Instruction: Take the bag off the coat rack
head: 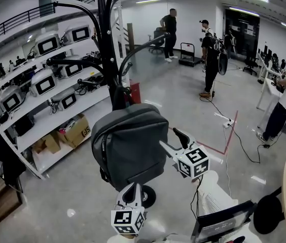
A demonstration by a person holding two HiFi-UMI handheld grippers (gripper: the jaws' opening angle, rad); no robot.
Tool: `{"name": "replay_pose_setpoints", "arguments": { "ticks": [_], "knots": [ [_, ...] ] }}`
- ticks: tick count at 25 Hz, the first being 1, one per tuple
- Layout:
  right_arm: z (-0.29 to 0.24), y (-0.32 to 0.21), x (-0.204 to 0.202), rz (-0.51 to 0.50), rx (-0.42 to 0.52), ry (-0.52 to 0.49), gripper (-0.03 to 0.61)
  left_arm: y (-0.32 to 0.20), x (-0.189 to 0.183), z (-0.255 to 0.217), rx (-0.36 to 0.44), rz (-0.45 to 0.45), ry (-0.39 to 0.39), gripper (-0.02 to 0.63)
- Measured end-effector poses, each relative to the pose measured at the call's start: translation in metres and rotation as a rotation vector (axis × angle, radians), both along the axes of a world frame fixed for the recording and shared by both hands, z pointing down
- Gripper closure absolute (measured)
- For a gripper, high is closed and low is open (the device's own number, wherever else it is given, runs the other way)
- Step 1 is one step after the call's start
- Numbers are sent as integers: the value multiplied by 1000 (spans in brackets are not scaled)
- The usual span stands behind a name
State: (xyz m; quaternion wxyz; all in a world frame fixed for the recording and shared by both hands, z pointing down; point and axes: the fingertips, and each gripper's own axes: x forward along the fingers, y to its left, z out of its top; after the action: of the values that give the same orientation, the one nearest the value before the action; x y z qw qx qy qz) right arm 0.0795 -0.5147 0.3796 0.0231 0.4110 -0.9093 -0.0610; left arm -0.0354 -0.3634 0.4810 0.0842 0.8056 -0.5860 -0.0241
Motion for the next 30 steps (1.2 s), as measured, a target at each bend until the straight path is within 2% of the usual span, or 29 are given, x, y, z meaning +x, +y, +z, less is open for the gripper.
{"name": "replay_pose_setpoints", "arguments": {
  "ticks": [5, 11, 17, 22, 30],
  "knots": [
    [-10, -20, -9, -115, -17, -13, 284, -8, -9, 0, 0, -38, -2, 612],
    [-16, -35, -24, -296, -9, 125, 270, -8, -18, 1, -20, -85, -11, 612],
    [-22, -48, -27, -417, -55, 83, 261, -5, -26, 5, -39, -120, -21, 612],
    [-22, -49, -31, -475, -66, 59, 261, -2, -33, 8, -52, -134, -24, 612],
    [-25, -47, -44, -544, -46, 133, 261, -1, -40, 9, -55, -140, -22, 612]
  ]
}}
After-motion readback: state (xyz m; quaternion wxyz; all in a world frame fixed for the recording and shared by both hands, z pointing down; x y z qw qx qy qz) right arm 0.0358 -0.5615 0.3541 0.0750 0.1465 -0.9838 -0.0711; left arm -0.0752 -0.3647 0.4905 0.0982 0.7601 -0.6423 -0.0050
